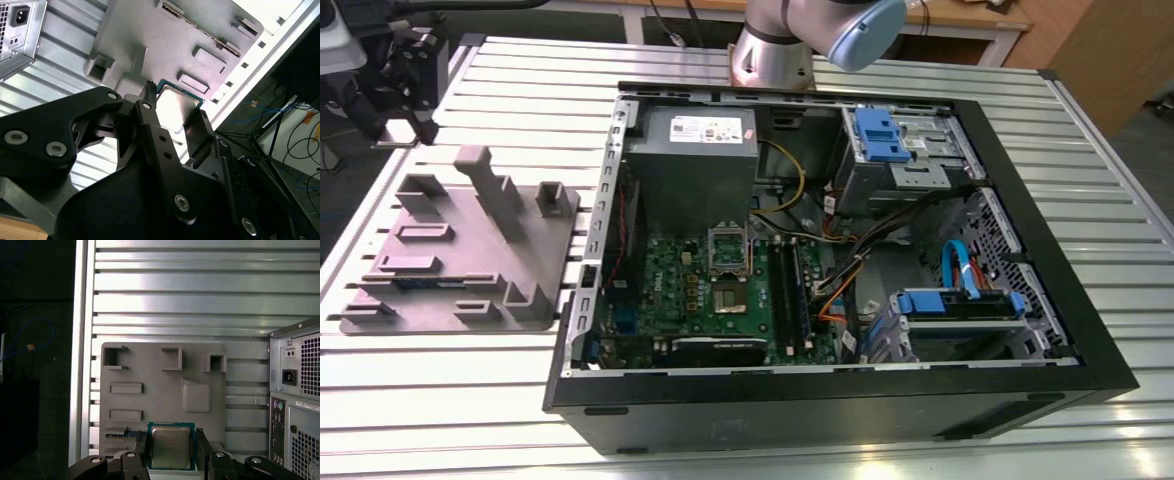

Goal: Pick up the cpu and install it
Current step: 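Pick up the cpu and move it towards the insertion slot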

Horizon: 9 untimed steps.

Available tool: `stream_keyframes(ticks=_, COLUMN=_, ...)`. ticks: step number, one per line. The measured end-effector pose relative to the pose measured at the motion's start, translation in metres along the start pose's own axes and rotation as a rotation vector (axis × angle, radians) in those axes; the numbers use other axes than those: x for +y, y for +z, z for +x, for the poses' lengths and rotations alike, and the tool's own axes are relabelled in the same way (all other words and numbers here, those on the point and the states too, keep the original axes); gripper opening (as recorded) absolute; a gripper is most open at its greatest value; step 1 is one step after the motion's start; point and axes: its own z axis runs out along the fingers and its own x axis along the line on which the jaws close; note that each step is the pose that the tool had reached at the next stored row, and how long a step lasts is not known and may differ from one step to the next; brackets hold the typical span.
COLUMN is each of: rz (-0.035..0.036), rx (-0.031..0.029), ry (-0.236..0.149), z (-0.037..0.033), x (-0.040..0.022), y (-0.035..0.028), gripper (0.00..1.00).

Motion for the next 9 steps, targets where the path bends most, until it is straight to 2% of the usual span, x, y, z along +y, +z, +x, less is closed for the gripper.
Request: stream_keyframes(ticks=9, rz=0.0000, rx=-0.0001, ry=0.000, z=-0.0095, x=-0.0003, y=-0.0004, gripper=0.47)
